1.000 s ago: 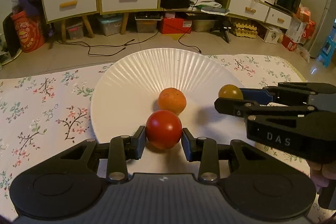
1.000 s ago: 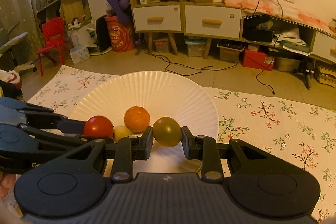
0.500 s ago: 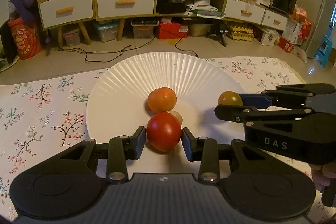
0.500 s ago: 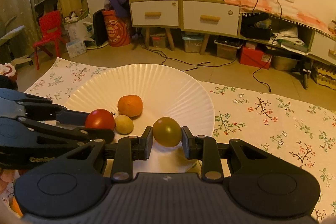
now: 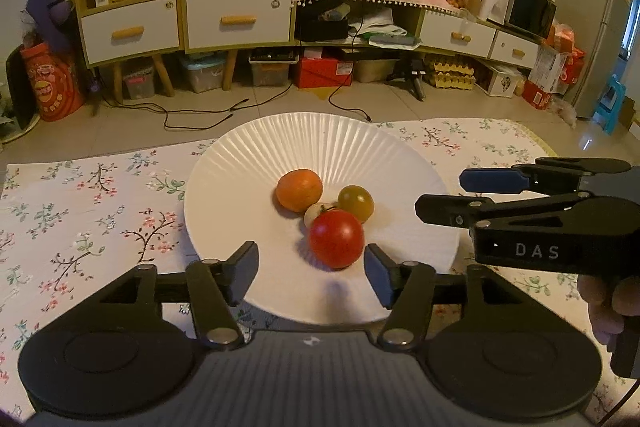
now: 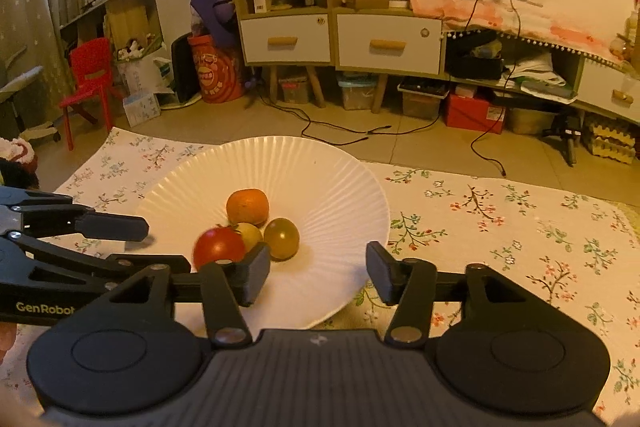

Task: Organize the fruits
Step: 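Open both grippers to release the tomatoes onto the plate, then withdraw both grippers from the plate toward the fruit cluster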

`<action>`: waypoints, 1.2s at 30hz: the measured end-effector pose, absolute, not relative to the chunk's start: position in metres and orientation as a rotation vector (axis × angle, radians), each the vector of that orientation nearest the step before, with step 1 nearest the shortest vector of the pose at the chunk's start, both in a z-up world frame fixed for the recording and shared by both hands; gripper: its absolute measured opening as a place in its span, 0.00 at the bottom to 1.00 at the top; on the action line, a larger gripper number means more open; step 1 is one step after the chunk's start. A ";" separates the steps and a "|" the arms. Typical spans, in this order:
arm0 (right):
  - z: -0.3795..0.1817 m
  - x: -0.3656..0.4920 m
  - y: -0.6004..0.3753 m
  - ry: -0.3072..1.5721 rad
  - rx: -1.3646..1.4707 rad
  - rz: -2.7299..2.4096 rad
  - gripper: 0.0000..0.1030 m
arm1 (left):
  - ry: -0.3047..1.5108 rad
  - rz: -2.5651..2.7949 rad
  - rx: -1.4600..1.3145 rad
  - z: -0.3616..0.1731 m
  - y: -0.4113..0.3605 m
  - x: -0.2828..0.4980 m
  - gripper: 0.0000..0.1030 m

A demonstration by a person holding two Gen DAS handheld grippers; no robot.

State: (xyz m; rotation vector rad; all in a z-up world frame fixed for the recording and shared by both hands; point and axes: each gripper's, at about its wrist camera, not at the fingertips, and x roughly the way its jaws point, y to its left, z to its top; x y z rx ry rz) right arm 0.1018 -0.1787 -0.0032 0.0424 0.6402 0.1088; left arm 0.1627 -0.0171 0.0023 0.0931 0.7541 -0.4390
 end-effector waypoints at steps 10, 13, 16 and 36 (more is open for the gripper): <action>0.006 0.078 -0.183 0.620 0.071 0.099 0.68 | 0.723 -0.414 0.094 0.011 -0.006 0.141 0.71; 0.008 0.071 -0.181 0.617 0.063 0.098 0.72 | 0.712 -0.404 0.108 0.013 -0.003 0.133 0.77; 0.008 0.068 -0.179 0.618 0.051 0.101 0.75 | 0.705 -0.391 0.107 0.015 0.001 0.125 0.82; 0.003 0.027 -0.153 0.613 0.032 0.157 0.88 | 0.754 -0.366 0.086 0.000 0.032 0.081 0.89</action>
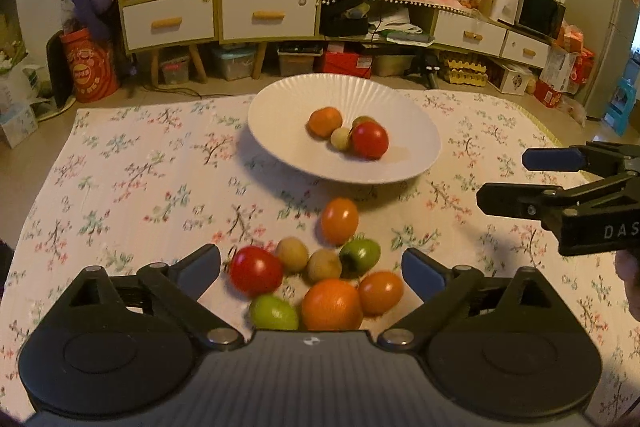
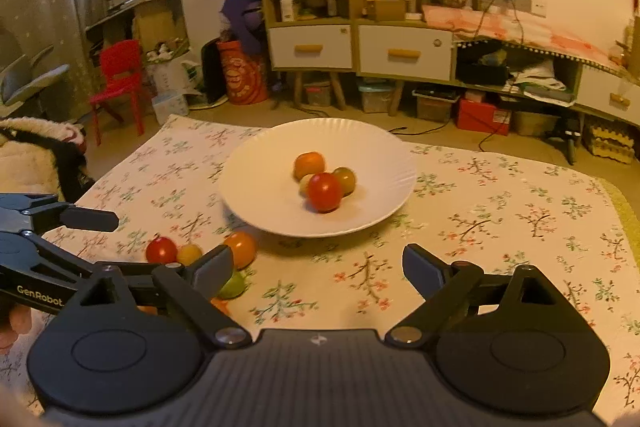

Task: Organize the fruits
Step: 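Withdraw both grippers from the plate toward the fruit cluster, then lower the left gripper around a green tomato while the right gripper surrounds an orange tomato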

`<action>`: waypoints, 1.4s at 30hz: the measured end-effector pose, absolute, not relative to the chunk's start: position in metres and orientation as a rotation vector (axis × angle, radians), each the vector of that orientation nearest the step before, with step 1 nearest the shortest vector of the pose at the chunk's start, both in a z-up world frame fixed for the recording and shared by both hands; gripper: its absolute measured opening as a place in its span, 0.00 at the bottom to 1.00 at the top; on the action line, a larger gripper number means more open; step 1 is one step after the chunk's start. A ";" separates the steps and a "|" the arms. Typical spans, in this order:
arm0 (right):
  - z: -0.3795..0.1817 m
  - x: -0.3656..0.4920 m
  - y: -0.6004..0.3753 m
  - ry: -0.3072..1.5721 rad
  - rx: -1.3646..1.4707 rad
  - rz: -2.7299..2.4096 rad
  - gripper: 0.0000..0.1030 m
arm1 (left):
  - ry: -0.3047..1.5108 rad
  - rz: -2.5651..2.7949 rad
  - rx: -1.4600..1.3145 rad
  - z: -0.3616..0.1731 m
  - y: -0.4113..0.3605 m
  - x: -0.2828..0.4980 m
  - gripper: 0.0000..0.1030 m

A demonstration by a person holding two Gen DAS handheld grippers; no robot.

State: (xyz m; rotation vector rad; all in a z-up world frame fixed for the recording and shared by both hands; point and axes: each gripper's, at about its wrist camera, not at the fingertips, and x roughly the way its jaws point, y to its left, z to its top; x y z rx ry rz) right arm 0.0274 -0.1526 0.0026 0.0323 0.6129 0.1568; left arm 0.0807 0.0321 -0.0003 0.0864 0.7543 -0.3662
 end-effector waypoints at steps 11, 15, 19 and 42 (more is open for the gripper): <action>-0.008 0.011 -0.138 0.617 -0.012 0.199 0.92 | 0.759 -0.372 0.059 -0.007 0.057 0.056 0.91; -0.012 0.006 -0.134 0.632 0.005 0.218 0.93 | 0.766 -0.374 0.051 -0.010 0.066 0.049 0.92; -0.017 0.002 -0.127 0.648 -0.006 0.240 0.93 | 0.774 -0.371 0.058 -0.014 0.072 0.042 0.92; -0.043 -0.026 -0.100 0.663 -0.184 0.336 0.97 | 0.799 -0.427 0.170 -0.031 0.080 0.010 0.93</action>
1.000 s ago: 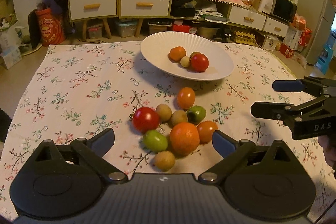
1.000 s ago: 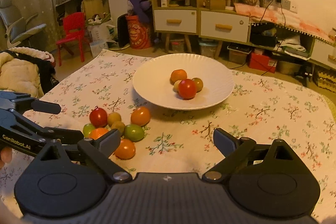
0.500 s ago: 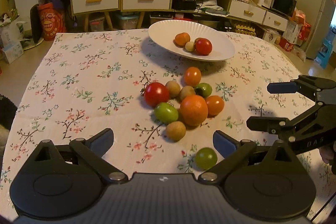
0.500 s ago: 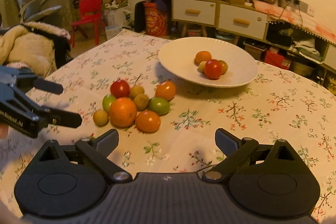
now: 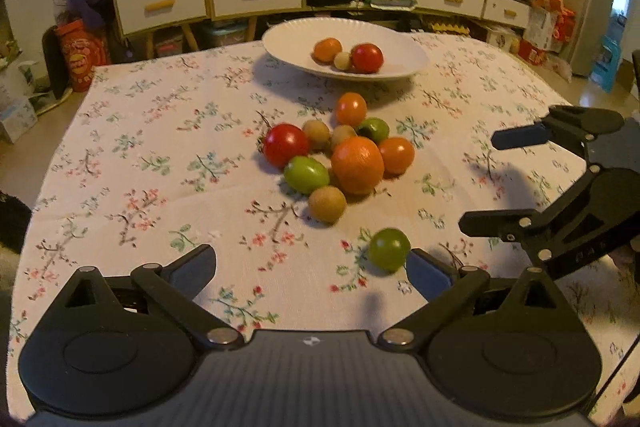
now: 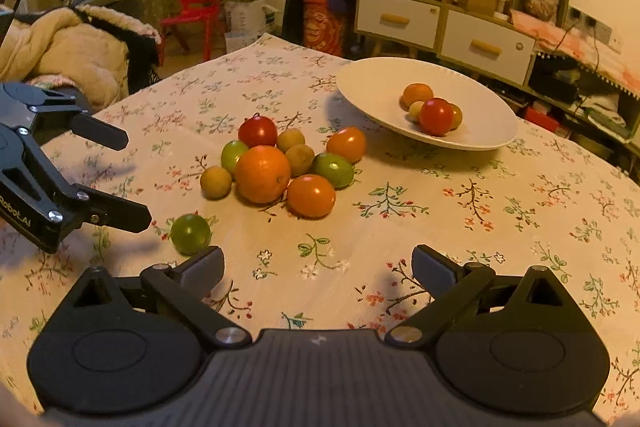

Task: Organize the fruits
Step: 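Lower the left gripper around a green tomato while the right gripper surrounds an orange tomato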

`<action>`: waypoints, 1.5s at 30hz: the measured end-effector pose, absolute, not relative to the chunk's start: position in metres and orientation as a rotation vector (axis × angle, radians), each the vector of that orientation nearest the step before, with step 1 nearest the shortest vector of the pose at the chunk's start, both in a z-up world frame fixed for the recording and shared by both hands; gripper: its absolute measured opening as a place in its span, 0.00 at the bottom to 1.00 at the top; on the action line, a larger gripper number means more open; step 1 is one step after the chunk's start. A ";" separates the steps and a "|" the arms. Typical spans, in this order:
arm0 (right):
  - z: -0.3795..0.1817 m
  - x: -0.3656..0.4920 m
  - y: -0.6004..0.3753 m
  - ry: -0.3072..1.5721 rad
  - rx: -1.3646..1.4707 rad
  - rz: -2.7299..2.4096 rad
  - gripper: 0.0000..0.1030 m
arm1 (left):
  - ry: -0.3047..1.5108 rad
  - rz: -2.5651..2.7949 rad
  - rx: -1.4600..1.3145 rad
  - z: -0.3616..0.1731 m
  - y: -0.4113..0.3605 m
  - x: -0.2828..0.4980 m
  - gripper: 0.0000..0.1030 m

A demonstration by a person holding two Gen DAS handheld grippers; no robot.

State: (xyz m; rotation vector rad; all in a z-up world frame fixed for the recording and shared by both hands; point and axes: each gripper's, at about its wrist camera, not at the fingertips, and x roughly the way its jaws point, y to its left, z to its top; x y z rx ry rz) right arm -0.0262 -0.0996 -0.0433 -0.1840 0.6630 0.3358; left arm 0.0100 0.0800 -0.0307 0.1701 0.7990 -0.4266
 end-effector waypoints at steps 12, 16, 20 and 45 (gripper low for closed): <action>-0.054 -0.007 -0.097 0.672 -0.186 0.335 0.89 | 0.823 -0.481 0.049 -0.044 0.064 0.006 0.75; -0.058 0.002 -0.095 0.678 -0.183 0.338 0.78 | 0.840 -0.486 0.014 -0.048 0.061 0.007 0.62; -0.060 0.007 -0.091 0.665 -0.205 0.345 0.72 | 0.844 -0.497 0.005 -0.048 0.059 0.006 0.48; -0.054 0.015 -0.089 0.656 -0.162 0.399 0.29 | 0.847 -0.496 0.013 -0.048 0.051 0.012 0.17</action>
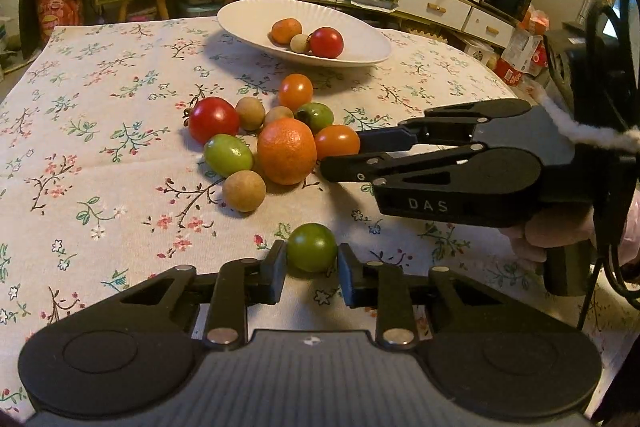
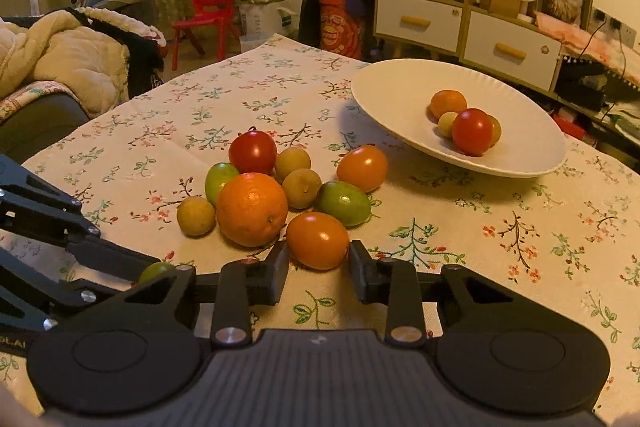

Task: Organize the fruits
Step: 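Lower the left gripper around a green tomato while the right gripper surrounds an orange tomato, then close the left gripper on the green tomato while the right gripper grasps the orange tomato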

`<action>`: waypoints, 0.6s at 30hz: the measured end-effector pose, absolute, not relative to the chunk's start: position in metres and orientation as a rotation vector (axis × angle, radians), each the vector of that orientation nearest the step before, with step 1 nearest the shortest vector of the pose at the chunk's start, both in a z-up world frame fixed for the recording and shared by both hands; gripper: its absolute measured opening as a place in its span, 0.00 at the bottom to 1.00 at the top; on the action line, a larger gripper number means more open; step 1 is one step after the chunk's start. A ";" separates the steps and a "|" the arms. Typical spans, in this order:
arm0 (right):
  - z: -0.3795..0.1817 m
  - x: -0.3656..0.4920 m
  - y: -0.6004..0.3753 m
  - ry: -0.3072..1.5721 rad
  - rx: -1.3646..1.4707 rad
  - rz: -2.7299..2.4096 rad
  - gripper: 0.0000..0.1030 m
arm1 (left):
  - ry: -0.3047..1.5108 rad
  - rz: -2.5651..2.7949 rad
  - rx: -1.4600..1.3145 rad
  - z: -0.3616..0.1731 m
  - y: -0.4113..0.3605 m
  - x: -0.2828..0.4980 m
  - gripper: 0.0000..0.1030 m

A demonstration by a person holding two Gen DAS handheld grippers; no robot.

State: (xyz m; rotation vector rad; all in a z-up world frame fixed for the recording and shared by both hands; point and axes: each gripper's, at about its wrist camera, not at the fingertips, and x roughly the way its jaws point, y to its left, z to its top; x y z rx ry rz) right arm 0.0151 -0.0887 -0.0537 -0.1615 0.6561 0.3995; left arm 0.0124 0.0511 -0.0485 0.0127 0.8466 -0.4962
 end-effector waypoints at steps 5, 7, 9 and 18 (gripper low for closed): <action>-0.053 0.013 -0.092 0.662 -0.150 0.396 0.28 | 0.854 -0.482 -0.005 -0.047 0.053 0.016 0.17; -0.052 0.012 -0.093 0.666 -0.142 0.394 0.28 | 0.855 -0.477 -0.009 -0.047 0.054 0.017 0.17; -0.051 0.010 -0.095 0.672 -0.132 0.393 0.28 | 0.855 -0.476 -0.012 -0.047 0.054 0.017 0.17; -0.045 0.004 -0.102 0.699 -0.083 0.384 0.28 | 0.840 -0.479 -0.030 -0.040 0.053 0.020 0.17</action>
